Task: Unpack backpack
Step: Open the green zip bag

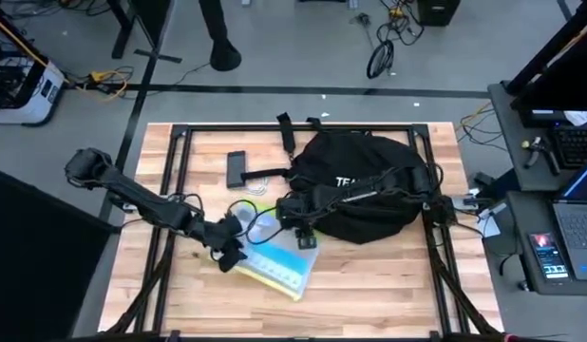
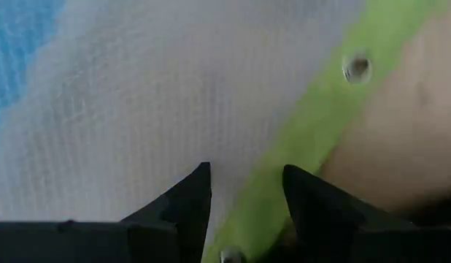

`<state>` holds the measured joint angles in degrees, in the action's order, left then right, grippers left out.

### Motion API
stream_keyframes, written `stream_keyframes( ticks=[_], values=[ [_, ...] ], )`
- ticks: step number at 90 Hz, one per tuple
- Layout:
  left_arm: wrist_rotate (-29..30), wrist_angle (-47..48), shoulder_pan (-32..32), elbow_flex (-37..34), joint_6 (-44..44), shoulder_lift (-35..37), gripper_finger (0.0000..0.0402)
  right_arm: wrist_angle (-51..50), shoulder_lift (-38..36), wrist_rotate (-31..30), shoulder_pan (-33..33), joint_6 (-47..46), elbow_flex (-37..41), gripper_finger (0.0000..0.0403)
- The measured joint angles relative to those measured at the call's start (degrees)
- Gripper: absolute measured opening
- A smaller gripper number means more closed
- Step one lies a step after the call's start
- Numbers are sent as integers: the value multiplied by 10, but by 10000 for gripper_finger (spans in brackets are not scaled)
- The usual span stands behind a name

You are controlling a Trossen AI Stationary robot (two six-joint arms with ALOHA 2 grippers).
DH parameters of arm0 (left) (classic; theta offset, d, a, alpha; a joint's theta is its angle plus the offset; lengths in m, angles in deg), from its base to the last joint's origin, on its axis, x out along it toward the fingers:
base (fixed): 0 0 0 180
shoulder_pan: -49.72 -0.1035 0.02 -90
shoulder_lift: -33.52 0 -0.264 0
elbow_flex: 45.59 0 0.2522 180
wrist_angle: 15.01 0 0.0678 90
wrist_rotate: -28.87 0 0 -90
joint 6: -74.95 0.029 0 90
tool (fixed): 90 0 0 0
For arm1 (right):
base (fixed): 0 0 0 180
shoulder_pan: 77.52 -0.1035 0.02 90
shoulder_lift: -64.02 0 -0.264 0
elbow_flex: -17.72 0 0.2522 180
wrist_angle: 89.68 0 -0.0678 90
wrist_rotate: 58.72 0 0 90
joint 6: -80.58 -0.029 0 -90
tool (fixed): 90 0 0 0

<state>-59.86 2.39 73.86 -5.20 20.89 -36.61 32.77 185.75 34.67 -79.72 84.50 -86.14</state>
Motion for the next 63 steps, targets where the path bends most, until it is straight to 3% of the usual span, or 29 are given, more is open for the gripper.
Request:
stream_keyframes(
  ticks=[14,30,48,63],
  values=[
    [-27,78,4,54,29,-15,208,-2,-64,0,-13,-5,0,157],
    [6,321,18,139,80,-8,208,59,-105,-1,-54,-21,0,157],
    [44,551,62,195,146,-8,208,87,-97,-7,-99,-45,11,157],
    [47,605,95,181,167,-7,208,98,-94,-21,-122,-84,53,157]
  ],
)
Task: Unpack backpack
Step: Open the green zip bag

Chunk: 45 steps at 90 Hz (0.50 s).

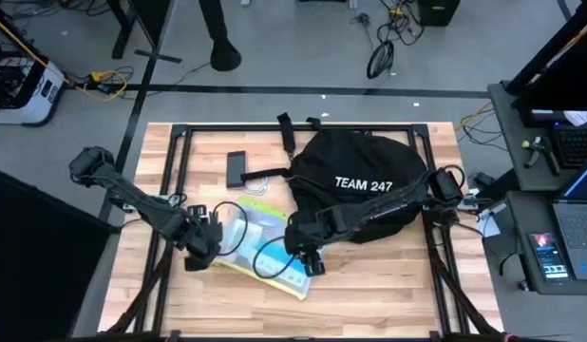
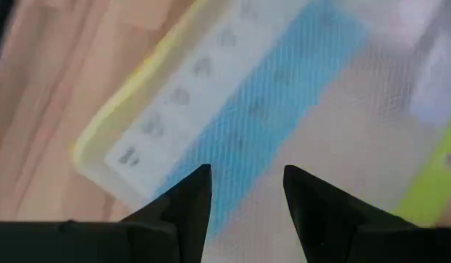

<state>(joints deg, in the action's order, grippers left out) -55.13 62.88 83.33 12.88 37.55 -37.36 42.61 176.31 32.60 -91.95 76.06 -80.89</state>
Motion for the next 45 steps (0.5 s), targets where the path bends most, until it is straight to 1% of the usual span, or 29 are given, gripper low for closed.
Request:
stream_keyframes(
  ticks=[11,19,27,40,45],
  values=[
    [-18,-31,8,-39,56,-13,208,29,1,-19,-7,-34,32,157],
    [-14,-60,7,-58,83,-37,208,45,1,-19,-7,-64,47,157],
    [-10,-111,7,-61,119,-68,208,65,1,-19,-9,-83,53,157],
    [-10,-222,8,-61,183,-119,208,69,1,-28,-13,-85,55,157],
    [-9,-248,10,-57,197,-135,208,68,1,-29,-15,-85,55,157]
  ],
)
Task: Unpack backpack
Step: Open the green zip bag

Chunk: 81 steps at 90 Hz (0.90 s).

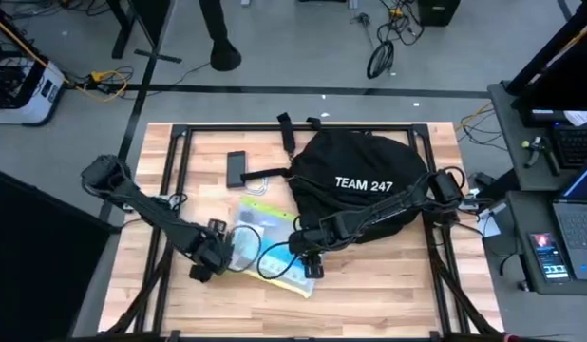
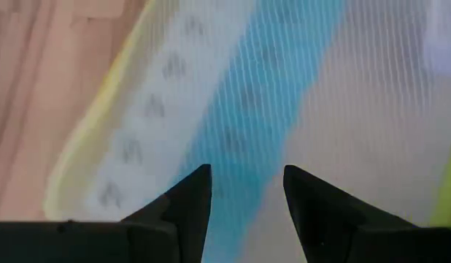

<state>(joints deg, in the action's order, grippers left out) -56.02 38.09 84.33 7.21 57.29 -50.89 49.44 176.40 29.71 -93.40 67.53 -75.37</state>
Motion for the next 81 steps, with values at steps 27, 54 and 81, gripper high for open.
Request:
stream_keyframes(
  ticks=[27,54,81],
  values=[
    [147,-28,12,75,-14,-18,208,11,0,-5,-4,1,0,157],
    [224,-136,12,93,114,-26,208,16,0,-4,-4,33,0,157],
    [224,-240,6,92,237,-116,208,15,0,1,-7,85,0,157]
  ],
)
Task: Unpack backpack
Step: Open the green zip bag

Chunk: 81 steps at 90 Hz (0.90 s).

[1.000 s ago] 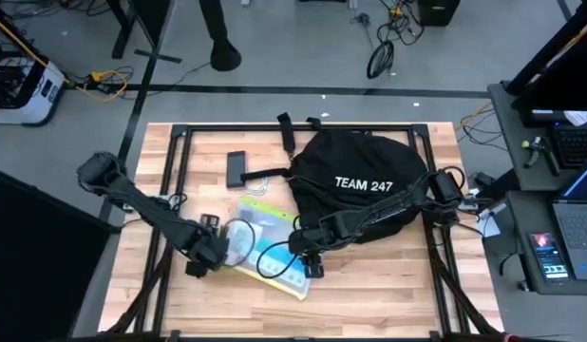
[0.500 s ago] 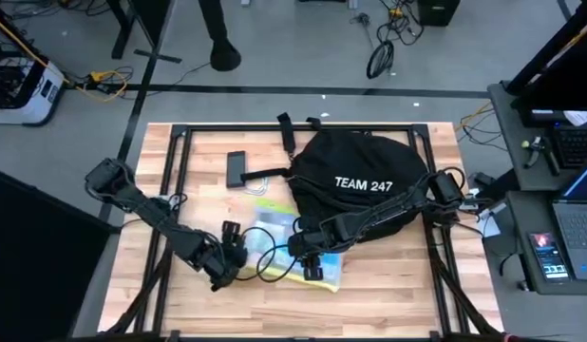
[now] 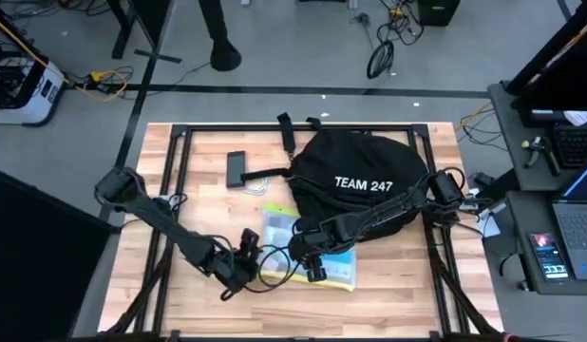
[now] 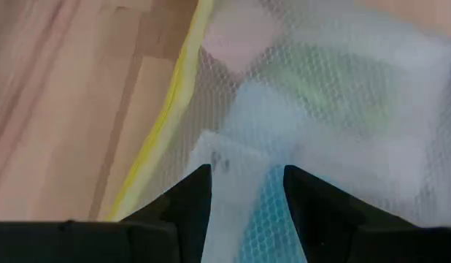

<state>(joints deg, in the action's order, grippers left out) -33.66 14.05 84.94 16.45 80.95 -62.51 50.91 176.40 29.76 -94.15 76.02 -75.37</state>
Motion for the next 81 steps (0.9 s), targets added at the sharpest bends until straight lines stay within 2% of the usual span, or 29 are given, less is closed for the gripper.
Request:
stream_keyframes(
  ticks=[25,42,52,60,67,81],
  values=[
    [5,-174,-2,0,220,-84,208,6,0,1,5,37,0,157],
    [0,-252,-14,0,263,-108,200,14,0,0,5,26,0,157],
    [-6,-286,-25,0,261,-114,154,24,0,0,5,22,0,157],
    [-19,-300,-34,0,250,-115,82,23,0,0,4,18,-1,157],
    [-35,-300,-44,7,202,-115,21,13,-5,0,3,9,-1,157],
    [-72,-290,-58,27,45,-114,6,-15,-55,0,-1,-28,-1,157]
  ],
)
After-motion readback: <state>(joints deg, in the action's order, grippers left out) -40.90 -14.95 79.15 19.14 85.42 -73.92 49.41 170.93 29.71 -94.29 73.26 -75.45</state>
